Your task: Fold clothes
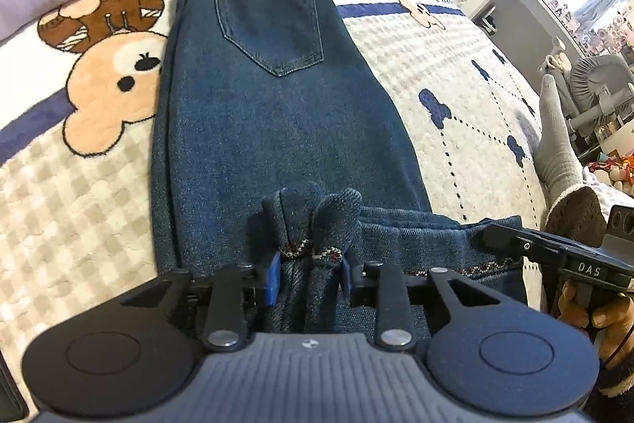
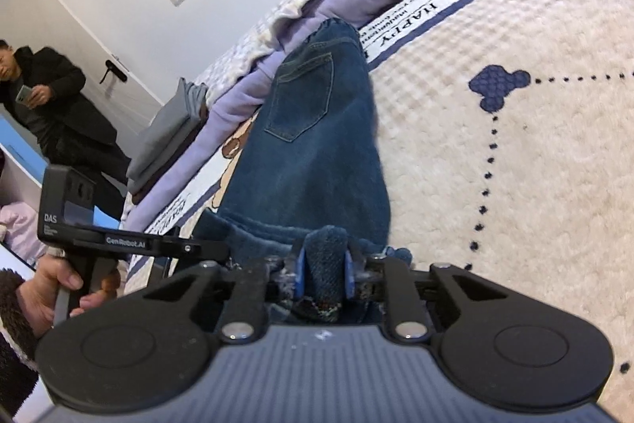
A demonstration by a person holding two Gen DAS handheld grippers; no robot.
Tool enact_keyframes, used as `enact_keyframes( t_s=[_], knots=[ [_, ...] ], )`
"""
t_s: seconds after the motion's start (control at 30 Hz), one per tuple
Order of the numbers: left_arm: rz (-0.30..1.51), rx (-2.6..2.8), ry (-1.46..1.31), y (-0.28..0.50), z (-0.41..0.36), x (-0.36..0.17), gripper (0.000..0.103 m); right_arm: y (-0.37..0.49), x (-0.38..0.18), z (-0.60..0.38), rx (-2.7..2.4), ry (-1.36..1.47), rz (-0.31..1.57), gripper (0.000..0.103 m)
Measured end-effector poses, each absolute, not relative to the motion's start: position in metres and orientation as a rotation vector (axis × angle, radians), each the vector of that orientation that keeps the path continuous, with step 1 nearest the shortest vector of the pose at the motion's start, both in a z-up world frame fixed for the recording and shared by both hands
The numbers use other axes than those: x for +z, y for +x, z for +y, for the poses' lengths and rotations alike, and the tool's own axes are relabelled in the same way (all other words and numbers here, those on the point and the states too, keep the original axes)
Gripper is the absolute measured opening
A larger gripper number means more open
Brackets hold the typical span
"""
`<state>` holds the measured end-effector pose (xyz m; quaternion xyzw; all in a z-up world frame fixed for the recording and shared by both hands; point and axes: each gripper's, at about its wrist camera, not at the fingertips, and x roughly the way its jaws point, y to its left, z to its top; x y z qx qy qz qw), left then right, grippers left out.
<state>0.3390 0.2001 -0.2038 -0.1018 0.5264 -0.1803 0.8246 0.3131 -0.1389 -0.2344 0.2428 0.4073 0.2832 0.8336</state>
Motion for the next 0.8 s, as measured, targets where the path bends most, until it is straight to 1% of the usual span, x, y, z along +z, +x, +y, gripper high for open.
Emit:
enact_keyframes(
  t_s=[0.07, 0.13, 0.2, 0.23, 0.43, 0.8],
  knots=[
    [1.116, -0.382, -0.212, 0.338, 0.199, -0.202, 0.029, 0.314, -0.236, -0.14, 0.595, 0.521, 0.875, 0.021],
    [1.115, -0.38, -0.206, 0.338, 0.198, -0.201, 0.029, 0.315, -0.238, -0.142, 0.582, 0.533, 0.886, 0.029],
    [1.115, -0.375, -0.201, 0.337, 0.197, -0.2, 0.029, 0.316, -0.241, -0.144, 0.562, 0.548, 0.896, 0.031],
    [1.115, -0.372, -0.196, 0.337, 0.196, -0.199, 0.029, 0.317, -0.242, -0.145, 0.554, 0.554, 0.9, 0.034],
    [1.101, -0.352, -0.166, 0.334, 0.192, -0.195, 0.029, 0.317, -0.246, -0.15, 0.538, 0.564, 0.912, 0.045],
    [1.073, -0.323, -0.126, 0.327, 0.185, -0.184, 0.029, 0.318, -0.255, -0.145, 0.553, 0.579, 0.956, 0.05]
  ],
)
